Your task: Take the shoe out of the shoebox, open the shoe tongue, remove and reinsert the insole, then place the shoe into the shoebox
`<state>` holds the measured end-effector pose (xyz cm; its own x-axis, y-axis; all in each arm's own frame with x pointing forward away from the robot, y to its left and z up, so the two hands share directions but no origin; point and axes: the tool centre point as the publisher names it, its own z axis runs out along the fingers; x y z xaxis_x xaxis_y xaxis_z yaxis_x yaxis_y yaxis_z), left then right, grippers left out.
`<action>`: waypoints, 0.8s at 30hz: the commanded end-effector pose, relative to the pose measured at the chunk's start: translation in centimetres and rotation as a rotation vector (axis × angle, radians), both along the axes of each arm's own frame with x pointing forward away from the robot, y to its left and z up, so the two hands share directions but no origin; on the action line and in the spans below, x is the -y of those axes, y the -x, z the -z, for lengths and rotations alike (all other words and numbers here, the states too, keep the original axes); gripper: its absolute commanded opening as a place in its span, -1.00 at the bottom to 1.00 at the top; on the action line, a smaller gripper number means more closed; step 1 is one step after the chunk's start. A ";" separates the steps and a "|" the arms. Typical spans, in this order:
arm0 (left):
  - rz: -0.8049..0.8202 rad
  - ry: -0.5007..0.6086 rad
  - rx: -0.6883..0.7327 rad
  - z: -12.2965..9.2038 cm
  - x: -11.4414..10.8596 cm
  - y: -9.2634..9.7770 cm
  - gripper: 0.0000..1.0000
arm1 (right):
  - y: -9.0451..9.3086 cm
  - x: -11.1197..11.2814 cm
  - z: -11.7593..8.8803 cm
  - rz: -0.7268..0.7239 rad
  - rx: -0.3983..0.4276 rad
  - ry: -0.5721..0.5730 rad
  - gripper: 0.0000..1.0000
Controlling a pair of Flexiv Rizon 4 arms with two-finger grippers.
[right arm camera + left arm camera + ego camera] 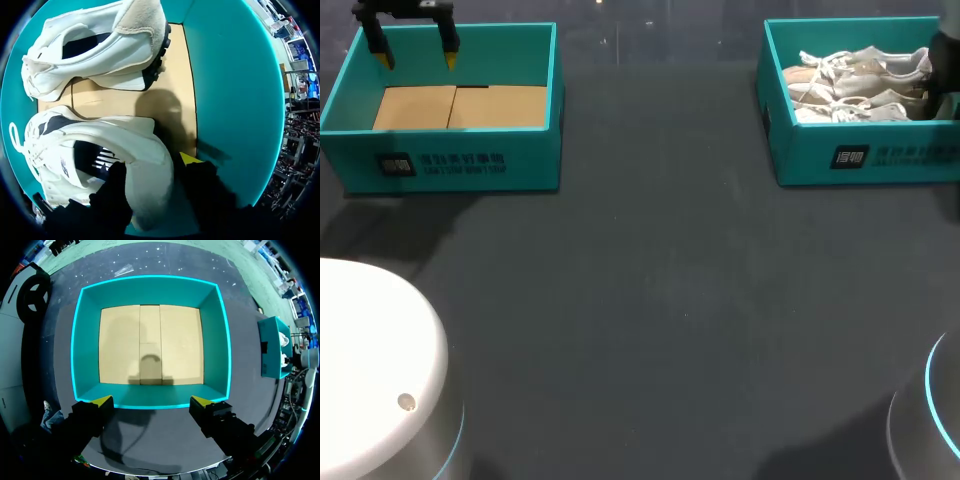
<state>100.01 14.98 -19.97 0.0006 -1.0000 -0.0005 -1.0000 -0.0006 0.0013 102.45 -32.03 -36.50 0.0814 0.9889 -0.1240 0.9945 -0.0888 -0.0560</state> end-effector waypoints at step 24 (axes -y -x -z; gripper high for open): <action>0.000 0.000 0.000 0.0 0.0 0.0 1.00 | -0.4 0.3 -3.3 0.047 0.074 0.022 -1.00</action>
<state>100.01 14.98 -19.97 0.0006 -1.0000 -0.0005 -1.0000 -0.0006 0.0013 103.05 -32.52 -33.80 0.1381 0.9800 -0.1436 0.9904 -0.1374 0.0144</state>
